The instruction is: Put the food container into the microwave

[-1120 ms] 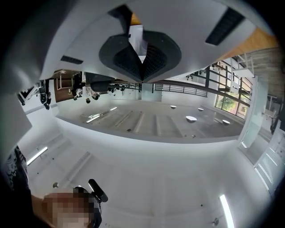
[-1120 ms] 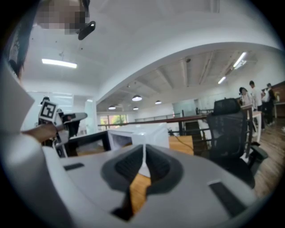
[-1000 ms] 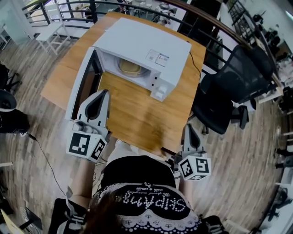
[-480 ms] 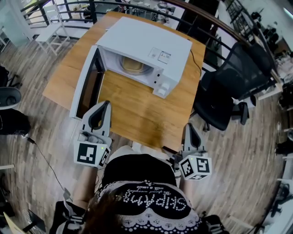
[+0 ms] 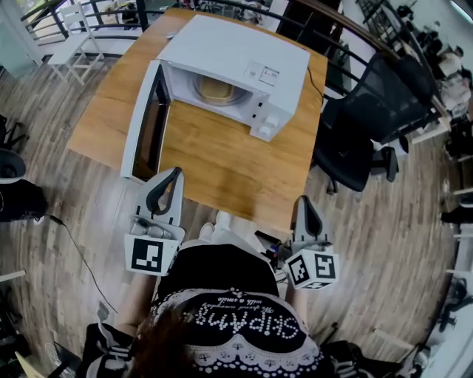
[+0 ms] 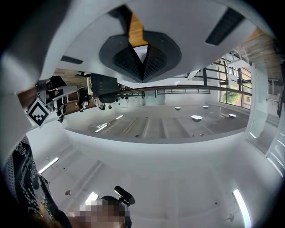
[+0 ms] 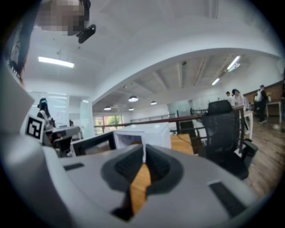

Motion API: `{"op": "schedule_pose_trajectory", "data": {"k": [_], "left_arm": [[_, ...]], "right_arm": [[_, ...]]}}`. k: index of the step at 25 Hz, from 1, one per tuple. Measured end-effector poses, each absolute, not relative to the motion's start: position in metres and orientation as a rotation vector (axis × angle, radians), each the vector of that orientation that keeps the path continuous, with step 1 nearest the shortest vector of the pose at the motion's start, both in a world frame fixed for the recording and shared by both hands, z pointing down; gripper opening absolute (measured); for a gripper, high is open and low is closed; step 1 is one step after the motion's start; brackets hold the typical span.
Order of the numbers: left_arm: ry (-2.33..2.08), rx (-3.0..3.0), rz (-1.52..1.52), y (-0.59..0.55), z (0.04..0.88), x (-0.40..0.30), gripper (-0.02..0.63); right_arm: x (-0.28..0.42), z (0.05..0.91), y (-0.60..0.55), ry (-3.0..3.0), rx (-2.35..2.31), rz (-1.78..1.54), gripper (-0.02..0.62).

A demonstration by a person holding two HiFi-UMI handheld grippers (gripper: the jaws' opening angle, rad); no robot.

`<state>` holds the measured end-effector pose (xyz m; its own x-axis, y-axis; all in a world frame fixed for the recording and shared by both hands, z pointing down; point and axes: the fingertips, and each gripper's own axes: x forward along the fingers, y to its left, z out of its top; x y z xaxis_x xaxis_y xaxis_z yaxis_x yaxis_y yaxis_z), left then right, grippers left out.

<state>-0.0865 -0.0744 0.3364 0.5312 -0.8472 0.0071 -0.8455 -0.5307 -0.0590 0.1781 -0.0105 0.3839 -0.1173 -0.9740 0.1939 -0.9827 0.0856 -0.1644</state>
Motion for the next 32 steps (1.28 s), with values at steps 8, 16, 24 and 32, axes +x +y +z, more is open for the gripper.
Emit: {"op": "schedule_pose_trajectory", "data": {"k": [8, 16, 24, 32], "left_arm": [[1.446, -2.731, -0.104, -0.064, 0.343, -0.103, 0.03], [1.459, -2.774, -0.147, -0.051, 0.361, -0.114, 0.031], [1.549, -2.767, -0.137, -0.054, 0.368, -0.126, 0.031], [1.612, -2.705, -0.077, -0.059, 0.353, -0.142, 0.031]], "right_arm": [[0.168, 0.391, 0.007, -2.232, 2.09, 0.413, 0.038], [0.163, 0.408, 0.031, -2.164, 2.052, 0.467, 0.038], [0.15, 0.413, 0.026, -2.183, 2.013, 0.508, 0.038], [0.145, 0.404, 0.01, -2.207, 1.972, 0.453, 0.038]]}}
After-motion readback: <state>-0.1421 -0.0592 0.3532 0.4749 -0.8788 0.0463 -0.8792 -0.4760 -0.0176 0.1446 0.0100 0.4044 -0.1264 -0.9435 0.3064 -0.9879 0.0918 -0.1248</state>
